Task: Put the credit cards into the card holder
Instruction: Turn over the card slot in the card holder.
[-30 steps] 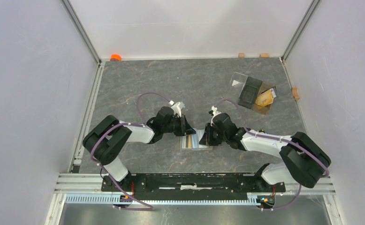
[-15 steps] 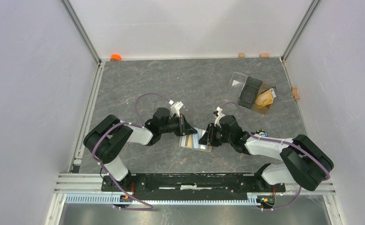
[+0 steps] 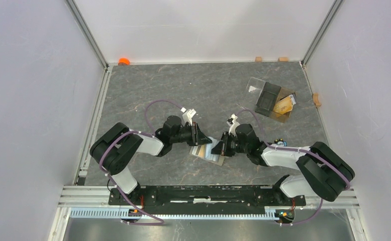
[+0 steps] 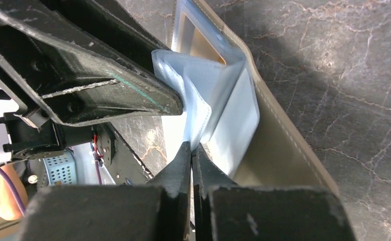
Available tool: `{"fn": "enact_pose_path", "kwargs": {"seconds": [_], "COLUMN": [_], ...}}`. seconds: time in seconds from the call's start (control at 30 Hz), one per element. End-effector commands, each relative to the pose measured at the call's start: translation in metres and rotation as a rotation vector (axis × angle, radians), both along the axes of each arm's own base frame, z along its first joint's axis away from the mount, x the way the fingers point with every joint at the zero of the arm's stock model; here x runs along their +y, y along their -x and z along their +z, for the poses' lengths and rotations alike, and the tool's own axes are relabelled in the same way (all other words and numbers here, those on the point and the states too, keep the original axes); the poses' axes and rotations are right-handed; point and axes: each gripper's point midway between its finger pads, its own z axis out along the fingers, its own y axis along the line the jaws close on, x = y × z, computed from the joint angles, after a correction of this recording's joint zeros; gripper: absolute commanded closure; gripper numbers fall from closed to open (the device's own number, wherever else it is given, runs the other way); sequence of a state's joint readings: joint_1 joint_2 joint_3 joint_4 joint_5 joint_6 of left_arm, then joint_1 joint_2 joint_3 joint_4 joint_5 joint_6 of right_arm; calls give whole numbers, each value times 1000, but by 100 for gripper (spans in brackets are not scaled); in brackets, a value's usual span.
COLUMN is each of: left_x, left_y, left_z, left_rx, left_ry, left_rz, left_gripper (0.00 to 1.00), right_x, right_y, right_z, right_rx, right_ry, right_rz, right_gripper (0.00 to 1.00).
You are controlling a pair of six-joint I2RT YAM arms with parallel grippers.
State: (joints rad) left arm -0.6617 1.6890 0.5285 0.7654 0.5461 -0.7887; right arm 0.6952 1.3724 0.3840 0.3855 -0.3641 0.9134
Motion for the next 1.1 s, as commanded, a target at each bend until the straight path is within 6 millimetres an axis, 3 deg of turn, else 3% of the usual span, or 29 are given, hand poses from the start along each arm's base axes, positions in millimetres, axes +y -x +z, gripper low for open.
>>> {"fn": "enact_pose_path", "kwargs": {"seconds": [0.0, 0.17, 0.43, 0.6, 0.83, 0.93, 1.07], "left_x": [4, 22, 51, 63, 67, 69, 70], "left_y": [-6, -16, -18, -15, -10, -9, -7], "left_z": [12, 14, 18, 11, 11, 14, 22], "left_rx": [-36, -75, -146, -135, -107, -105, -97], "left_ry": [18, -72, -265, -340, -343, -344, -334], "left_rz": [8, 54, 94, 101, 119, 129, 139], "left_gripper": [62, 43, 33, 29, 26, 25, 24], "right_x": [-4, -20, -38, -53, -82, -93, -108], "right_y": [0, -3, -10, -10, -19, -24, -35], "right_z": [-2, -11, -13, -22, -19, -9, 10], "right_rx": [12, 13, 0, 28, 20, -9, -49], "right_ry": [-7, 105, 250, 337, 484, 517, 556], "right_rz": [-23, -54, -63, -55, -87, -116, -152], "right_gripper": [100, 100, 100, 100, 77, 65, 57]}}
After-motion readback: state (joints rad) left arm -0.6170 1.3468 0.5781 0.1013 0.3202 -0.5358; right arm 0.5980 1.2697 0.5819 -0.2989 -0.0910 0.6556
